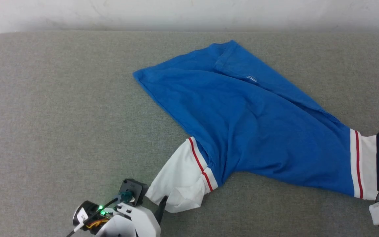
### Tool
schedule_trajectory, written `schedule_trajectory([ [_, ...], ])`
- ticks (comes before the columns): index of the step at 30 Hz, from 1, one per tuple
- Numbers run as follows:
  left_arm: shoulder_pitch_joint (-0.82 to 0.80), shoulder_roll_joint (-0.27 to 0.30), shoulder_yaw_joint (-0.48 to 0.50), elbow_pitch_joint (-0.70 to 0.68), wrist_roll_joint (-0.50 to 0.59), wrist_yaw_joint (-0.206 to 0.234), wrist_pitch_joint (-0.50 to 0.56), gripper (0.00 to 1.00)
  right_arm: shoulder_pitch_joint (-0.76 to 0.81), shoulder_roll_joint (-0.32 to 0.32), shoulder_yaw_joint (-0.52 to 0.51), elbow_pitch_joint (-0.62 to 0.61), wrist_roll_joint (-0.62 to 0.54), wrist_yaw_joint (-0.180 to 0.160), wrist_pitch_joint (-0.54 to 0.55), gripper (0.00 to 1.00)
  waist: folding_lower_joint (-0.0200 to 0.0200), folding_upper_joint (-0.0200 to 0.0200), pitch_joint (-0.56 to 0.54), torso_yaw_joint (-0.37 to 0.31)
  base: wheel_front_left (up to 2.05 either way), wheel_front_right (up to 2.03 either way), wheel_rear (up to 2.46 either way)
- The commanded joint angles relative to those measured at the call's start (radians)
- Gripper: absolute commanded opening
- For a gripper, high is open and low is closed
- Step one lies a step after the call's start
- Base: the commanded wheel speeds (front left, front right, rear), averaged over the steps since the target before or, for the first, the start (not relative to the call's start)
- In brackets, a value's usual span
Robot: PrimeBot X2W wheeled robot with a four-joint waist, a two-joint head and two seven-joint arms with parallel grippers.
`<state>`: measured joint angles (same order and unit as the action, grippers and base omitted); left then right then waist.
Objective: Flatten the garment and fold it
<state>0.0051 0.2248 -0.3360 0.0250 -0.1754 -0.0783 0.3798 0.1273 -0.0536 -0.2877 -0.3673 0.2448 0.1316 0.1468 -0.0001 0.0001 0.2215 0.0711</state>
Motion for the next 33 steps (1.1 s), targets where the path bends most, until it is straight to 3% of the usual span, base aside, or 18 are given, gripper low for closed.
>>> schedule_trajectory([
  [1, -0.007, 0.000, -0.022, 0.030, -0.003, -0.013, 0.024, 0.97, -0.012, 0.003, -0.002, 0.003, 0.001, -0.001, 0.000, 1.00, 0.0001, -0.0001, 0.005, -0.005, 0.00, 0.00, 0.00],
  [2, -0.015, 0.002, -0.027, 0.037, 0.000, -0.015, 0.026, 0.53, -0.013, 0.003, -0.002, 0.002, 0.001, -0.001, 0.000, 1.00, 0.0001, -0.0001, 0.007, -0.006, 0.00, 0.00, 0.00],
  [3, -0.021, 0.004, -0.031, 0.047, 0.005, -0.015, 0.025, 0.19, -0.015, 0.003, -0.002, 0.001, 0.001, -0.001, 0.001, 1.00, 0.0001, -0.0001, 0.009, -0.008, 0.00, 0.00, 0.00],
  [4, -0.024, 0.006, -0.037, 0.061, 0.007, -0.017, 0.027, 0.00, -0.016, 0.003, -0.002, 0.001, 0.000, -0.001, 0.001, 1.00, 0.0001, -0.0001, 0.010, -0.010, 0.00, 0.00, 0.00],
  [11, -0.036, -0.020, -0.014, 0.069, -0.021, 0.009, -0.034, 0.00, -0.017, 0.003, -0.008, 0.004, 0.001, -0.001, 0.000, 1.00, 0.0001, -0.0001, 0.007, -0.014, 0.00, 0.00, 0.00],
  [18, 0.008, -0.096, 0.131, -0.076, -0.135, 0.113, -0.193, 0.00, -0.013, 0.003, -0.014, 0.006, 0.003, -0.001, 0.000, 1.00, 0.0001, -0.0001, -0.012, 0.000, 0.00, 0.00, 0.00],
  [27, 0.191, -0.028, 0.354, -0.289, -0.192, 0.223, -0.210, 0.00, 0.001, 0.003, -0.014, 0.006, -0.002, -0.001, 0.018, 1.00, 0.0001, -0.0001, -0.013, 0.018, 0.00, 0.00, 0.00],
  [33, 0.239, -0.038, 0.375, -0.364, -0.203, 0.251, -0.203, 0.00, 0.014, 0.003, -0.009, 0.018, -0.011, -0.001, 0.059, 1.00, 0.0001, -0.0001, 0.001, 0.018, 0.00, 0.00, 0.00],
])
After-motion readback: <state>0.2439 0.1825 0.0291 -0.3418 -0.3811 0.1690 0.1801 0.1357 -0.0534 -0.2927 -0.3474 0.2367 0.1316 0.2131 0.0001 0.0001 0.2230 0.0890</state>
